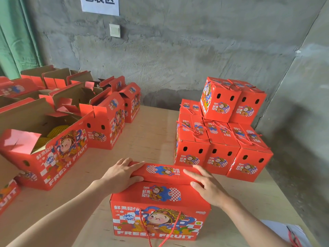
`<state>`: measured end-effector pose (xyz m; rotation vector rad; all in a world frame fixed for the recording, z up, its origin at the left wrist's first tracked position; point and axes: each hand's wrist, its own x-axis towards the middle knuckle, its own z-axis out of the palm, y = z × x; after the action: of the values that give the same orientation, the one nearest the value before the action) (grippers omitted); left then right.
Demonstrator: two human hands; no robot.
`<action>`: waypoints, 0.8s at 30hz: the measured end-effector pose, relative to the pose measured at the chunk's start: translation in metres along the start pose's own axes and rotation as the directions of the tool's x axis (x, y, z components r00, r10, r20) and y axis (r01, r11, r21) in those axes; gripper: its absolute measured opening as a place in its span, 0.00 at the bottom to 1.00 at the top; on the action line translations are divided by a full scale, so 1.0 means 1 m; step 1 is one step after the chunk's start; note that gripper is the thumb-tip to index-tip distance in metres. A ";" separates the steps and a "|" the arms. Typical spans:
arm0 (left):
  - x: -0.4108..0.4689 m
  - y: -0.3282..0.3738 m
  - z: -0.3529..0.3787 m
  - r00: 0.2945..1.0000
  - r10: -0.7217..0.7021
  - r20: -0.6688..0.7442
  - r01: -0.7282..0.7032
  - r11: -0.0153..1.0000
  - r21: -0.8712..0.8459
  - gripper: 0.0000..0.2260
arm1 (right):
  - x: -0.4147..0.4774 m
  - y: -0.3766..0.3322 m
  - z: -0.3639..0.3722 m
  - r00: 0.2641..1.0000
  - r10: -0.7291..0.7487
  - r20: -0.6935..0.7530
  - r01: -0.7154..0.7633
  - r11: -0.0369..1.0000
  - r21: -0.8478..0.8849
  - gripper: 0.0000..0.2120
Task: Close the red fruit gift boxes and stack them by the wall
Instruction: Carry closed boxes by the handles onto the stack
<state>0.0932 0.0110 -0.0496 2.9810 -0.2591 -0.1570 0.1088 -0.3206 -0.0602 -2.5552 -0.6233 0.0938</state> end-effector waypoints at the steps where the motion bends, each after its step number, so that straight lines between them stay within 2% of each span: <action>1: 0.000 0.001 0.001 1.000 0.001 0.002 -0.001 1.000 0.004 0.28 | 0.000 0.000 0.001 1.000 -0.006 0.002 0.006 1.000 0.005 0.22; 4: 0.000 0.002 0.000 0.999 0.002 0.053 -0.002 1.000 -0.007 0.27 | 0.000 0.001 0.001 0.999 -0.024 0.033 0.025 0.999 -0.022 0.23; 7: -0.001 0.000 -0.001 0.993 0.032 0.111 -0.030 0.999 -0.018 0.26 | -0.001 0.005 0.000 0.996 -0.047 0.080 0.059 0.985 -0.164 0.22; 13: -0.001 0.001 0.009 0.995 0.014 0.101 -0.021 0.998 0.064 0.25 | -0.003 0.003 0.001 0.988 -0.119 0.101 0.139 0.965 -0.222 0.21; 17: 0.002 0.002 0.011 0.996 0.001 0.092 -0.012 0.993 0.114 0.24 | 0.002 0.002 -0.001 0.982 -0.103 0.159 0.131 0.975 -0.180 0.18; 21: -0.001 0.010 0.010 0.997 -0.025 0.070 0.014 0.988 0.157 0.23 | 0.001 0.003 0.003 0.988 -0.103 0.111 0.117 0.985 -0.127 0.18; 24: -0.014 0.036 0.020 1.000 0.005 0.016 -0.007 0.993 0.116 0.24 | 0.002 0.002 0.004 0.992 -0.098 0.084 0.104 0.992 -0.074 0.18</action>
<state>0.0710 -0.0247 -0.0628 3.0953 -0.2885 -0.1708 0.1111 -0.3199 -0.0643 -2.5999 -0.8013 0.1401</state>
